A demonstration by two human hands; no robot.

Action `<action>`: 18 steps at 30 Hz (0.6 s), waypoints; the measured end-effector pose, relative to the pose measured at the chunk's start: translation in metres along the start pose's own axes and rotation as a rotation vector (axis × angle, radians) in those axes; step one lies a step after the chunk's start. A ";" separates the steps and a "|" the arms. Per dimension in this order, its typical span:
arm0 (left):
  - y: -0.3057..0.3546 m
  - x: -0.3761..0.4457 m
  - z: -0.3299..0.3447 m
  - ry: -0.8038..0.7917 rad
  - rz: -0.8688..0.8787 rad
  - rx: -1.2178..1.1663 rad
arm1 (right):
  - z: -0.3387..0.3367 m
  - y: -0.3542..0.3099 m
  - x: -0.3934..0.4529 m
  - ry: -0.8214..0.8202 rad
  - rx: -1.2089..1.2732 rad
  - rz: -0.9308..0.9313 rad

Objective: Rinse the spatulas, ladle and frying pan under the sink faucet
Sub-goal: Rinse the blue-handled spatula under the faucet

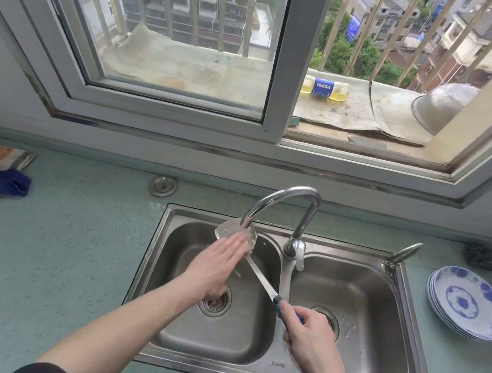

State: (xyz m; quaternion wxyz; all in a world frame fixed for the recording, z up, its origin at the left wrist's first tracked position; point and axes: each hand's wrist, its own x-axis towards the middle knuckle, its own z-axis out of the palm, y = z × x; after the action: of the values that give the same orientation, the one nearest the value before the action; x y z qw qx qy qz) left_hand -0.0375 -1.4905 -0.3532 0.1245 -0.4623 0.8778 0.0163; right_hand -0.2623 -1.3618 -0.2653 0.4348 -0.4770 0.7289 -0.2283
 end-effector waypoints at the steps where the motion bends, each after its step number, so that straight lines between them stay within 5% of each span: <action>1: -0.003 0.001 0.000 0.013 -0.039 0.002 | 0.000 0.001 0.000 -0.007 0.014 0.002; 4: -0.011 0.002 -0.005 0.016 -0.144 -0.002 | 0.001 0.003 -0.003 -0.051 0.063 0.029; 9: 0.009 -0.007 0.007 0.011 0.009 0.004 | 0.002 -0.004 0.000 -0.018 0.077 0.050; 18: 0.016 0.005 -0.006 0.124 -0.331 -0.076 | 0.002 -0.018 -0.003 0.003 0.070 -0.005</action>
State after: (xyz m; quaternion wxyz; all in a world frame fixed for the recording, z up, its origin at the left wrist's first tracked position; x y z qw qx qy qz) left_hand -0.0544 -1.4865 -0.3502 0.0534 -0.6048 0.7946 0.0001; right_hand -0.2508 -1.3669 -0.2513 0.4498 -0.4629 0.7199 -0.2552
